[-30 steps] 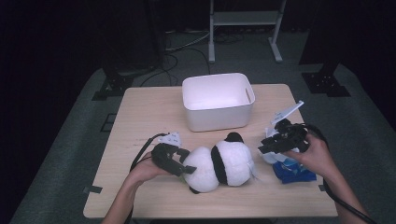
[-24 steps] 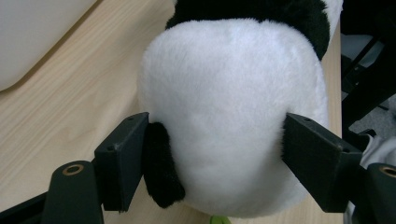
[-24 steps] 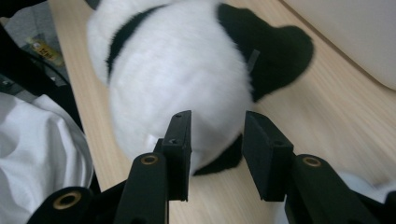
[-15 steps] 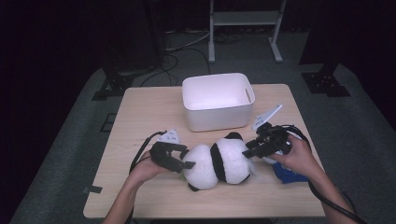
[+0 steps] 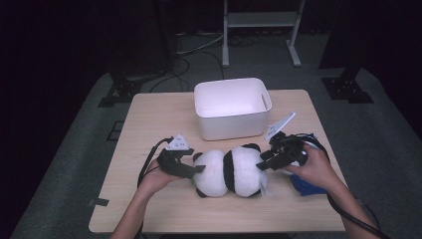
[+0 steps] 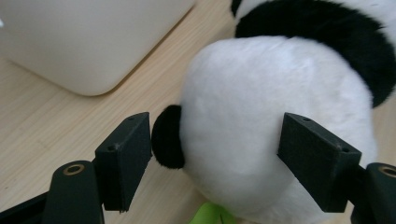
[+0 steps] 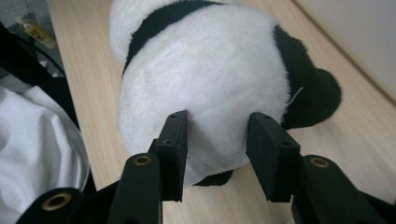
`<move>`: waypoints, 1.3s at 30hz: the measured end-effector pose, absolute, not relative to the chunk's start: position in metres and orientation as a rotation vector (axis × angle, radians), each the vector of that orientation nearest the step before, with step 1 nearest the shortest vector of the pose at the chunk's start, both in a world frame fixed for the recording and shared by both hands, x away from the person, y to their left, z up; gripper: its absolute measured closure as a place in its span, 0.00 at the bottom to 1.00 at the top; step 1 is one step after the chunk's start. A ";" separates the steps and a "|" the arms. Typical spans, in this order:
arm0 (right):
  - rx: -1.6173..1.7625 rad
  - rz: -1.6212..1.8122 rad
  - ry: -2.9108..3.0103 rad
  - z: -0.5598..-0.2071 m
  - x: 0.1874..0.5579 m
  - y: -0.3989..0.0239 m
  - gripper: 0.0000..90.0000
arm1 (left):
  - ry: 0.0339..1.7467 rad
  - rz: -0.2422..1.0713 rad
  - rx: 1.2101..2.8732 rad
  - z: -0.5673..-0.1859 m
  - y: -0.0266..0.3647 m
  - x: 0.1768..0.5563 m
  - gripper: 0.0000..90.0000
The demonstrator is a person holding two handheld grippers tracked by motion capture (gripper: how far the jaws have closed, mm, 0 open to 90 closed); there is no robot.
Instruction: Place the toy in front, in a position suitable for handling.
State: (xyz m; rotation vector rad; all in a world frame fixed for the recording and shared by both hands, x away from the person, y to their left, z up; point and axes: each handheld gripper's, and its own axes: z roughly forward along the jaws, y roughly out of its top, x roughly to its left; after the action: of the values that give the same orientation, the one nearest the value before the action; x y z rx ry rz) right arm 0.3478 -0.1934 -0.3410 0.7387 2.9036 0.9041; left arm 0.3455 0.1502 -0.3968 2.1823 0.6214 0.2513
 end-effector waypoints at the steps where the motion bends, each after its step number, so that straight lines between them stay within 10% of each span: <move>1: 0.737 0.906 2.898 -0.340 0.348 -0.194 0.63 | 0.613 0.242 2.184 -0.396 0.151 0.345 0.27; 39: 0.608 0.949 2.855 -0.297 0.435 -0.151 0.54 | 0.778 0.332 2.138 -0.405 0.219 0.339 0.10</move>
State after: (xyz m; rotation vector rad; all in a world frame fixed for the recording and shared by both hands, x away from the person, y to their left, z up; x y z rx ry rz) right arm 0.4345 -0.1511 -0.2974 0.6078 2.8554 0.9493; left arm 0.3385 0.2194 -0.4047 2.1375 0.7775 0.3324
